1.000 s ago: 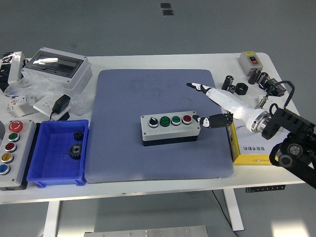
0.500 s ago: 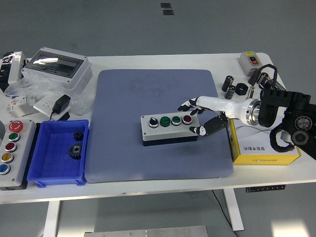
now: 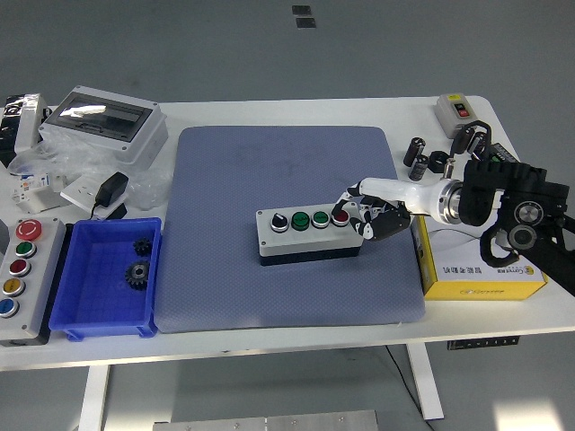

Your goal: Pick up the button,place it on the desk,press the button,press the button

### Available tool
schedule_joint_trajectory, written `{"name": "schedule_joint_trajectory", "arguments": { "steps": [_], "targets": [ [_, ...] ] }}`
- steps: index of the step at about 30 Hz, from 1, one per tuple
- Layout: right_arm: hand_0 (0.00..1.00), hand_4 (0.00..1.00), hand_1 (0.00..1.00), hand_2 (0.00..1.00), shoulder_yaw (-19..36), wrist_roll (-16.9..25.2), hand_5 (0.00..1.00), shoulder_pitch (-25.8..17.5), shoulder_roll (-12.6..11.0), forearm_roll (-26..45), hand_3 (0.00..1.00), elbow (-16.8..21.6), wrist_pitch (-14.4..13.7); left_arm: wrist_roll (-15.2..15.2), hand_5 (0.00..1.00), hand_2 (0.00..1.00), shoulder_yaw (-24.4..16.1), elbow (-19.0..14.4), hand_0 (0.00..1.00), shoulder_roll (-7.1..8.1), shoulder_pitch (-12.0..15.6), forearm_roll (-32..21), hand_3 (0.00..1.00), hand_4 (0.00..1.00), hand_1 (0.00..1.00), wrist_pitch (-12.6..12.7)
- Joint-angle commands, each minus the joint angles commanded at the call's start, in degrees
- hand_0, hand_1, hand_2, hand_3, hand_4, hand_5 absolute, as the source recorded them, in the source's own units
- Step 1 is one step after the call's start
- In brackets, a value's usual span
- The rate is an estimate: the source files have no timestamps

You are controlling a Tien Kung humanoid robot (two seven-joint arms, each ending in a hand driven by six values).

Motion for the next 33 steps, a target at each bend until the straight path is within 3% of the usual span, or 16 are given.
{"name": "schedule_joint_trajectory", "arguments": {
  "steps": [16, 20, 25, 28, 31, 33],
  "targets": [
    [0.002, 0.254, 0.109, 0.234, -3.39, -0.13, 0.069, -0.52, 0.28, -2.31, 0.782, -3.62, -1.71, -0.19, 0.206, 0.523, 0.13, 0.00, 0.614, -0.04, -0.08, -0.19, 0.588, 0.598, 0.512, 0.03],
    [0.002, 0.254, 0.108, 0.233, -1.18, 1.67, 0.070, -1.05, 0.27, -1.27, 0.778, -1.81, -2.95, -0.32, 0.207, 0.523, 0.31, 0.00, 0.614, -0.05, -0.16, -0.35, 0.588, 0.600, 0.512, 0.02],
    [0.002, 0.253, 0.108, 0.231, 4.64, 5.52, 0.068, -2.96, 0.02, 4.44, 0.775, 2.11, -2.48, -0.31, 0.206, 0.523, 0.42, 0.00, 0.614, -0.07, -0.07, -0.51, 0.587, 0.600, 0.512, 0.03],
    [0.002, 0.253, 0.108, 0.231, 8.40, 6.78, 0.068, -5.58, 1.85, 7.00, 0.775, 2.91, -2.48, -0.29, 0.206, 0.523, 0.44, 0.00, 0.614, -0.08, 0.04, -0.53, 0.587, 0.600, 0.512, 0.03],
    [0.002, 0.256, 0.108, 0.231, 12.20, 9.32, 0.073, -9.06, 5.21, 5.11, 0.770, 2.84, -6.16, -0.33, 0.208, 0.523, 0.61, 0.00, 0.614, -0.17, 0.18, -0.80, 0.588, 0.601, 0.512, 0.05],
    [0.002, 0.256, 0.108, 0.231, 14.20, 11.73, 0.073, -11.47, 7.57, 2.69, 0.770, 2.35, -10.04, -0.34, 0.208, 0.523, 0.75, 0.00, 0.614, -0.28, 0.28, -1.00, 0.588, 0.601, 0.512, 0.06]
  ]
}}
